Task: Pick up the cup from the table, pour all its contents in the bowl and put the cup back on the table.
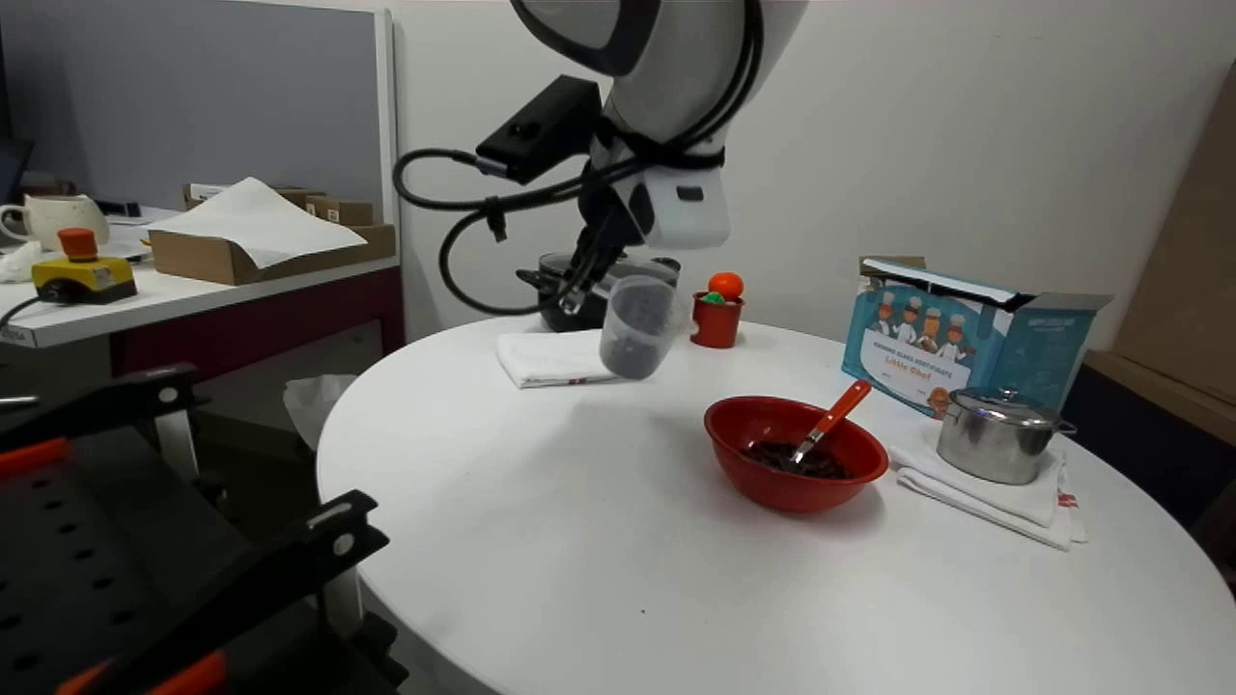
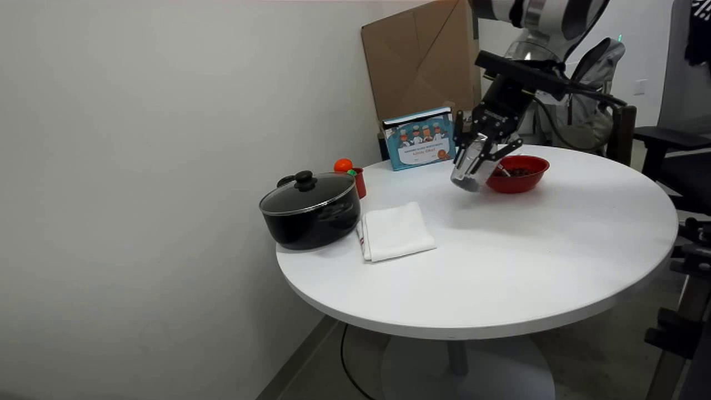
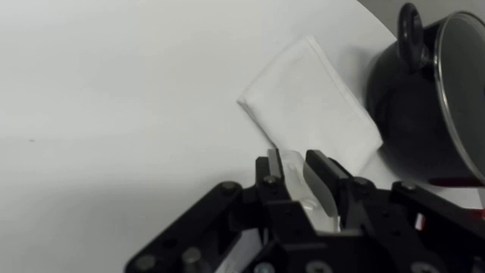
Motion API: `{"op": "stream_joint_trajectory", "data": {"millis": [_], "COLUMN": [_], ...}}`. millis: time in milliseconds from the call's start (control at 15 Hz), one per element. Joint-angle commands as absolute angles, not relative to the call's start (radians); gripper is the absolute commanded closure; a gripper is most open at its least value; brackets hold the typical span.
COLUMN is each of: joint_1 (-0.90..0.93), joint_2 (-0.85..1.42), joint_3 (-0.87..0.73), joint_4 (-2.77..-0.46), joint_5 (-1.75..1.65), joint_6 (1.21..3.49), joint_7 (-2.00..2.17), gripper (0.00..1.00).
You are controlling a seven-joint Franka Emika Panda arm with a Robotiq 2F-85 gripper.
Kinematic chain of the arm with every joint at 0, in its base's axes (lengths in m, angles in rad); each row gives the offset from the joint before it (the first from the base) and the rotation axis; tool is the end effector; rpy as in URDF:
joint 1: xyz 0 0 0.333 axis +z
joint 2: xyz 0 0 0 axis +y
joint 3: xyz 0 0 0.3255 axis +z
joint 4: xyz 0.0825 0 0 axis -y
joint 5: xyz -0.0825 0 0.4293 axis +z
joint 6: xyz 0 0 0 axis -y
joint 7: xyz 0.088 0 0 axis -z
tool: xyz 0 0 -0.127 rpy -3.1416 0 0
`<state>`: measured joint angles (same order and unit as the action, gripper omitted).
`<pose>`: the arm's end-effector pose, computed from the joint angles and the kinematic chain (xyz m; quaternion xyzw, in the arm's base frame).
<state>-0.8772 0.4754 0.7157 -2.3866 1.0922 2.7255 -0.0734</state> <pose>0.4992 -0.0660 0.1067 -0.7774 0.5287 0.0370 0.3389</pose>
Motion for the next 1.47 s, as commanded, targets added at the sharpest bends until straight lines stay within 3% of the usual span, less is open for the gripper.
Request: {"op": "stream_joint_trajectory", "data": {"millis": [0, 533, 1400], "joint_1": [-0.758, -0.367, -0.279], "joint_2": [0.400, 0.253, 0.252], "joint_3": [0.470, -0.026, -0.129], "joint_4": [-2.422, -2.391, -2.201], "joint_5": [0.982, 0.721, 0.688], "joint_6": [2.482, 2.331, 1.986], "joint_7": [-0.030, 0.114, -0.005], "gripper": [0.94, 0.94, 0.94]}}
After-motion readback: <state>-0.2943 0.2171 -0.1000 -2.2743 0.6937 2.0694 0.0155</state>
